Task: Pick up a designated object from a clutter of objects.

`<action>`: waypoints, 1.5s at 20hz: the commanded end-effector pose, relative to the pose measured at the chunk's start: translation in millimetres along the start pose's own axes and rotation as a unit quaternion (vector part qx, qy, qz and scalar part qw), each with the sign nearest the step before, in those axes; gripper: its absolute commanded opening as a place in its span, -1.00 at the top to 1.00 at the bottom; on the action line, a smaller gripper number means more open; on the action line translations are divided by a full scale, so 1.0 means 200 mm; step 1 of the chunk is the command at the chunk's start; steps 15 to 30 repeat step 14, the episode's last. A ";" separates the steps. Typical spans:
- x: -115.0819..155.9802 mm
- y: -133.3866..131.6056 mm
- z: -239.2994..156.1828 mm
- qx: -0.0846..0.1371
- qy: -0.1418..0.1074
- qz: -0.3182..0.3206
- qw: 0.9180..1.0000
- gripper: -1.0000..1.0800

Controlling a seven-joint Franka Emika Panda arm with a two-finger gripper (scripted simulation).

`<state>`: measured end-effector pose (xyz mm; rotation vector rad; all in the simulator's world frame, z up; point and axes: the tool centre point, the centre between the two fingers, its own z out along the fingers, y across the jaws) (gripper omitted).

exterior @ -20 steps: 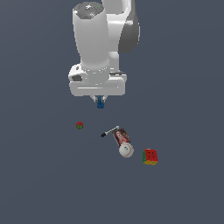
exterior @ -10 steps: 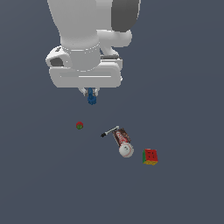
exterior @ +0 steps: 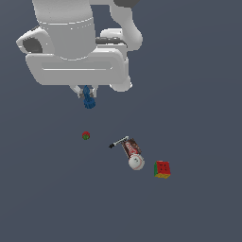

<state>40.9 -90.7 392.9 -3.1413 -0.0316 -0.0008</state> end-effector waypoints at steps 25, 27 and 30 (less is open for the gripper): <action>0.10 0.05 -0.15 0.000 0.000 0.000 1.000 1.00; 0.10 0.05 -0.15 0.000 0.000 0.000 1.000 1.00; 0.10 0.05 -0.15 0.000 0.000 0.000 1.000 1.00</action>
